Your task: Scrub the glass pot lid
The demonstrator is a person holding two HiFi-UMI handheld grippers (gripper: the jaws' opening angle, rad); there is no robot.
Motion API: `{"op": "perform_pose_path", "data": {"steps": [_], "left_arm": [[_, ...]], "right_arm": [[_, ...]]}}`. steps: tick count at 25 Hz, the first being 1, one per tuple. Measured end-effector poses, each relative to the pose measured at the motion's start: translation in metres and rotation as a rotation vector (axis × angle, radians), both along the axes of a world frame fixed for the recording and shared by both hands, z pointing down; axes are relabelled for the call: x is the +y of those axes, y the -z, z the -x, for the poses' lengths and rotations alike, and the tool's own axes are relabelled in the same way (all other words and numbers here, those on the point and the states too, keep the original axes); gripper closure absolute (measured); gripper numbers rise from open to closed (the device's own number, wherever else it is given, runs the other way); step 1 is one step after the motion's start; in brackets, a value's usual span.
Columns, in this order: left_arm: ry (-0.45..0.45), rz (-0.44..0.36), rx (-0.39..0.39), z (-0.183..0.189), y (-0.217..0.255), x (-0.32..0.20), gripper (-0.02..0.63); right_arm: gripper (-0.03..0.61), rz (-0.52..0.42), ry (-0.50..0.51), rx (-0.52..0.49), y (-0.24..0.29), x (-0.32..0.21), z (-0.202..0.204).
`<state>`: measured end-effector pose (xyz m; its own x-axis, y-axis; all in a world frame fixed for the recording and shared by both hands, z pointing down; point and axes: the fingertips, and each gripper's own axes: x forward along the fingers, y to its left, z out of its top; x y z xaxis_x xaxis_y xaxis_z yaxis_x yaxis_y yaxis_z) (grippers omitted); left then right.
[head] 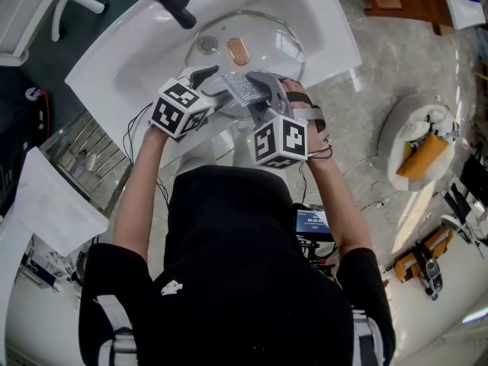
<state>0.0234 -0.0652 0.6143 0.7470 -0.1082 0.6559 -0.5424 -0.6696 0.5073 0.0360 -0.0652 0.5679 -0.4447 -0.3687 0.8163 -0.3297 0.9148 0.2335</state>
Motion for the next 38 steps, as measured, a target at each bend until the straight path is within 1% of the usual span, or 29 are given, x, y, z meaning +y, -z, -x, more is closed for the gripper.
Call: {"op": "perform_pose_path", "data": {"steps": [8, 15, 25, 38], "left_arm": [[-0.001, 0.0, 0.002, 0.0, 0.001, 0.0, 0.339], [0.009, -0.008, 0.01, -0.001, 0.003, -0.003, 0.339], [0.001, -0.003, 0.0, 0.001, -0.001, -0.001, 0.339], [0.003, -0.006, -0.001, 0.002, 0.0, -0.001, 0.339]], "right_arm": [[0.503, 0.001, 0.022, -0.004, 0.001, 0.003, 0.005], [0.503, -0.01, 0.021, 0.014, -0.003, 0.0, -0.002], [0.503, -0.019, -0.029, 0.038, -0.007, -0.016, -0.024], [0.502, -0.029, -0.118, 0.077, -0.012, -0.035, -0.06]]}}
